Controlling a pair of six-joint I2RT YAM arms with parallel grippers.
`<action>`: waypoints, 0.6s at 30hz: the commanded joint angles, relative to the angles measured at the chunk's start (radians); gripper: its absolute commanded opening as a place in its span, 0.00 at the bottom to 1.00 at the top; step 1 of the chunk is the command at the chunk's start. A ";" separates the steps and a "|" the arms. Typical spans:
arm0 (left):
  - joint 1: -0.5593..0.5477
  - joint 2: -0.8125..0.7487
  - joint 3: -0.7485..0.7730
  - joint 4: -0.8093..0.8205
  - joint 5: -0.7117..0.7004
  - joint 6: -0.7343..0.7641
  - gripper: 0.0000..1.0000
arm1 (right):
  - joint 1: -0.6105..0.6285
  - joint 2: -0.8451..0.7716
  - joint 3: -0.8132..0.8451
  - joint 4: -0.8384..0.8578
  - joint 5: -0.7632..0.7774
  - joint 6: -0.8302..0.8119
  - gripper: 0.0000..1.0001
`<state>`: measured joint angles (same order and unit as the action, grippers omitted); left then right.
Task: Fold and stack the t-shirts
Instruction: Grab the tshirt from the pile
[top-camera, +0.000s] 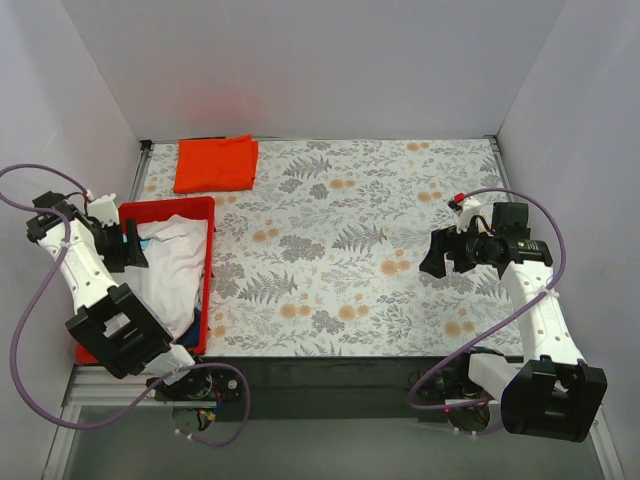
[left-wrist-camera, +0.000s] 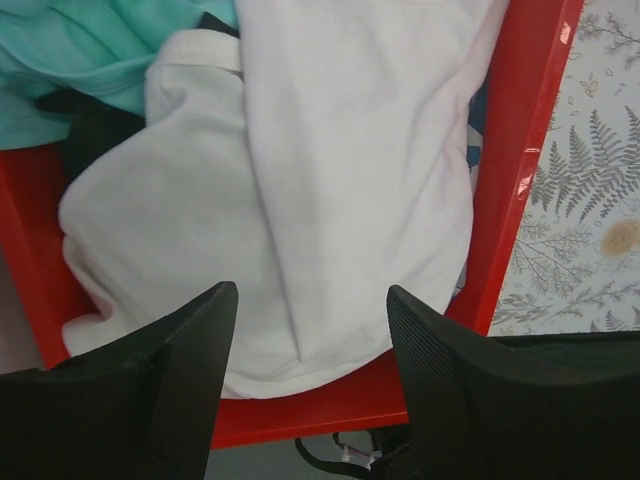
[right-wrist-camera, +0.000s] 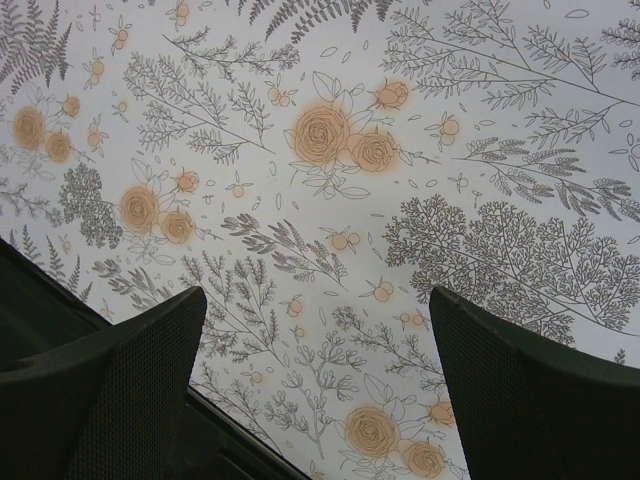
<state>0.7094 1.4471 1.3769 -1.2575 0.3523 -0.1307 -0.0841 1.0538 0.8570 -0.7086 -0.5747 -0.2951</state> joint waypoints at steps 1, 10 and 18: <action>-0.005 -0.050 -0.050 -0.011 0.082 0.039 0.59 | -0.002 0.000 0.059 -0.002 -0.024 -0.004 0.98; -0.007 0.010 -0.088 0.059 0.088 -0.046 0.54 | 0.000 0.017 0.062 -0.006 -0.014 0.001 0.98; -0.005 0.065 -0.124 0.105 0.057 -0.090 0.53 | 0.000 0.020 0.059 -0.005 -0.005 -0.001 0.98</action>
<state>0.7029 1.5120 1.2667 -1.1763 0.4053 -0.1974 -0.0841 1.0744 0.8822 -0.7086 -0.5785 -0.2935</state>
